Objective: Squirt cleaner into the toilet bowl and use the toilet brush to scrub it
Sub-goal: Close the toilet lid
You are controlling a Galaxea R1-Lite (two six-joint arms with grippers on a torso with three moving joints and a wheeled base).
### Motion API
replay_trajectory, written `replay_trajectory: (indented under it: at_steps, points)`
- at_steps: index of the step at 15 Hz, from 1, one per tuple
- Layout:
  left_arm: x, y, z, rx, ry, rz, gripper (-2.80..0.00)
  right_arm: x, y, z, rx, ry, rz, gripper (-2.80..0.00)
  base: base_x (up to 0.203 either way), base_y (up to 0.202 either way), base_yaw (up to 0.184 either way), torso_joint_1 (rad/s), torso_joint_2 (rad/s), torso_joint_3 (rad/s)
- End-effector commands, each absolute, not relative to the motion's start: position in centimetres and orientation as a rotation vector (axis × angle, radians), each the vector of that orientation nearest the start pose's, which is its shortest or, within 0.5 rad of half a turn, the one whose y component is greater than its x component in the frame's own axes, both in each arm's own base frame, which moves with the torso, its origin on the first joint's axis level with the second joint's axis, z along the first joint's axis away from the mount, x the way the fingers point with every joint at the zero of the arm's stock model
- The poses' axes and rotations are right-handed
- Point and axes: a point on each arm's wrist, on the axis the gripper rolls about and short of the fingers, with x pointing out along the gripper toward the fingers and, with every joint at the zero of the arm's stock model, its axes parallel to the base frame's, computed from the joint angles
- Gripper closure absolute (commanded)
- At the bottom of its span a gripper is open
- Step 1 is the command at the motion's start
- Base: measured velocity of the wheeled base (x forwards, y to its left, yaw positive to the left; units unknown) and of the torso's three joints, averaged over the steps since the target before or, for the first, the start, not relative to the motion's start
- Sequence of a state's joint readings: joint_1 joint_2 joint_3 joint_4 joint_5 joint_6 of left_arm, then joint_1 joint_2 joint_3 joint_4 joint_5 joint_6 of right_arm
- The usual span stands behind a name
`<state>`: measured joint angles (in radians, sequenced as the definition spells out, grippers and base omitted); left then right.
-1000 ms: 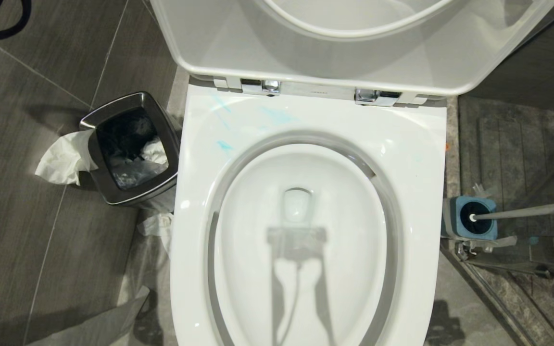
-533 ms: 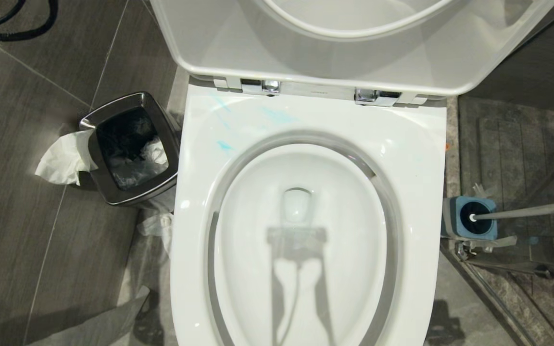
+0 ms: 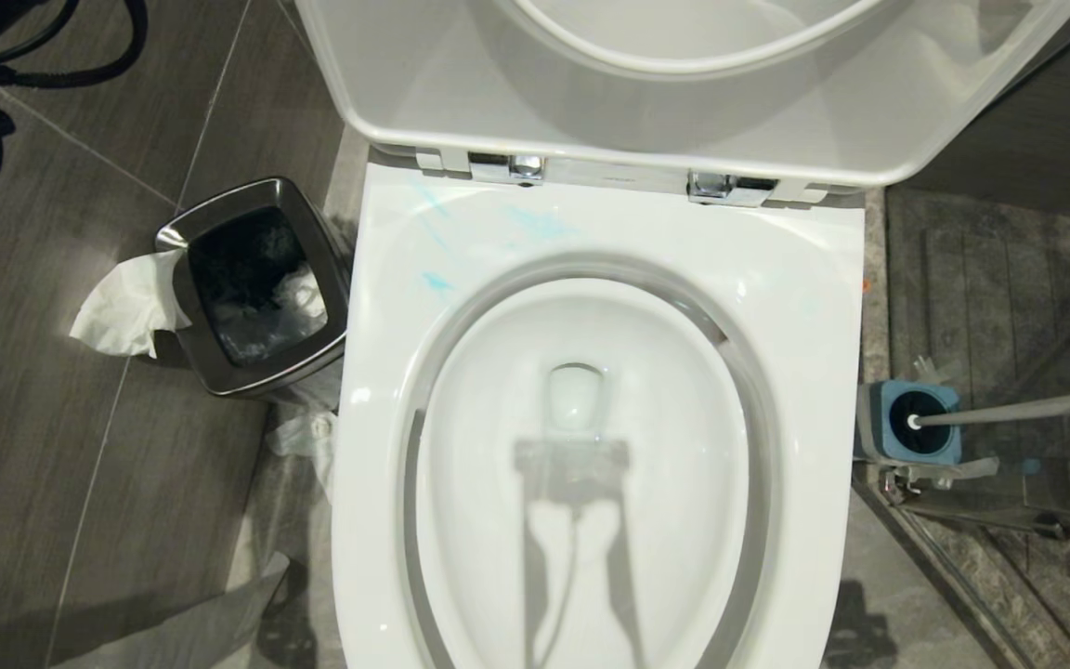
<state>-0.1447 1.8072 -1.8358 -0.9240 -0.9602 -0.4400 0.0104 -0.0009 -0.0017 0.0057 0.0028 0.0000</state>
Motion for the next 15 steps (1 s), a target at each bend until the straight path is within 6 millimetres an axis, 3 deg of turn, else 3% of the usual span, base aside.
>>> replay_trajectory:
  at_steps: [1, 10, 15]
  points:
    - [29.6, -7.0, 44.5, 0.016, -0.681, -1.188, 0.0, -2.3, 0.0, 7.5, 0.0, 0.005, 0.014, 0.0, 0.0, 0.0, 0.0, 0.0, 0.0, 0.0]
    - [28.9, -7.4, 44.3, 0.038, -0.706, -1.205, 0.0, -2.3, 0.0, 7.5, 0.0, 0.005, 0.014, 0.0, 0.0, 0.0, 0.0, 0.0, 0.0, 0.0]
    - [27.3, -5.9, 43.2, 0.008, -0.635, -1.166, 0.0, -2.3, 0.0, 7.5, 0.0, 0.005, 0.014, 0.0, 0.0, 0.0, 0.0, 0.0, 0.0, 0.0]
